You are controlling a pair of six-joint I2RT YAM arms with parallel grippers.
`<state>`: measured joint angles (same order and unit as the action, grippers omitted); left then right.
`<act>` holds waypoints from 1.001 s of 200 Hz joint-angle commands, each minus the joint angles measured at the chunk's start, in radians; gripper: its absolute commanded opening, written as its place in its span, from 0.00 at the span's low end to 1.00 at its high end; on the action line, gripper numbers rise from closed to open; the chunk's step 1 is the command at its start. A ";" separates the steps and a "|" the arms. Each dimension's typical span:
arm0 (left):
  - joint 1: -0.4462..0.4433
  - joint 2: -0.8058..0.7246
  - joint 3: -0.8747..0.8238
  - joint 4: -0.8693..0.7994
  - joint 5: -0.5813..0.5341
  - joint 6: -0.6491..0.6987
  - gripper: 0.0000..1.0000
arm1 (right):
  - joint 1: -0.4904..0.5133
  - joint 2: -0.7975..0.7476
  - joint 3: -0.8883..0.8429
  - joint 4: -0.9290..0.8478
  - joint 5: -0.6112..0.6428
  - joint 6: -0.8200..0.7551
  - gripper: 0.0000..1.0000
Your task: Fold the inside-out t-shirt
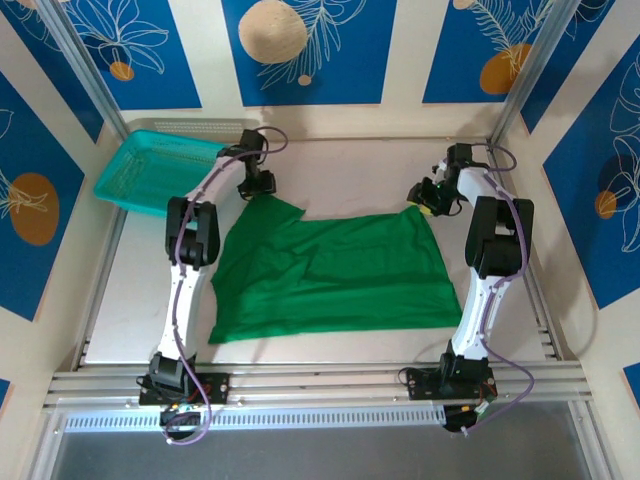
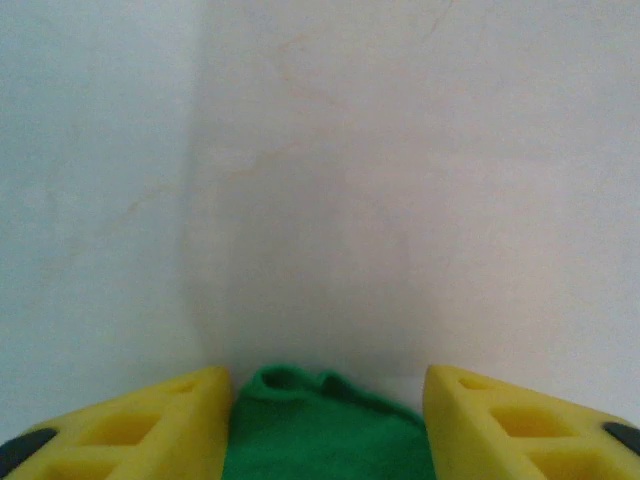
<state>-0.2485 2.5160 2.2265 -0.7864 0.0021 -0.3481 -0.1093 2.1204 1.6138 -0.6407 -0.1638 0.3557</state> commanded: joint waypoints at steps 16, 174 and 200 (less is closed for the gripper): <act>0.006 0.058 0.013 0.007 0.203 0.059 0.05 | -0.007 0.017 0.068 -0.033 -0.052 0.014 0.41; 0.004 -0.473 -0.510 0.482 0.084 0.204 0.00 | 0.009 0.177 0.278 -0.228 -0.062 -0.181 0.00; 0.003 -0.579 -0.598 0.540 0.067 0.246 0.00 | -0.015 0.101 0.217 -0.160 -0.119 -0.148 0.00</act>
<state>-0.2401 2.0373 1.6875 -0.3790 0.0925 -0.1623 -0.1005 2.3138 1.8774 -0.8368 -0.1947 0.1791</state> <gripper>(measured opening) 0.054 0.053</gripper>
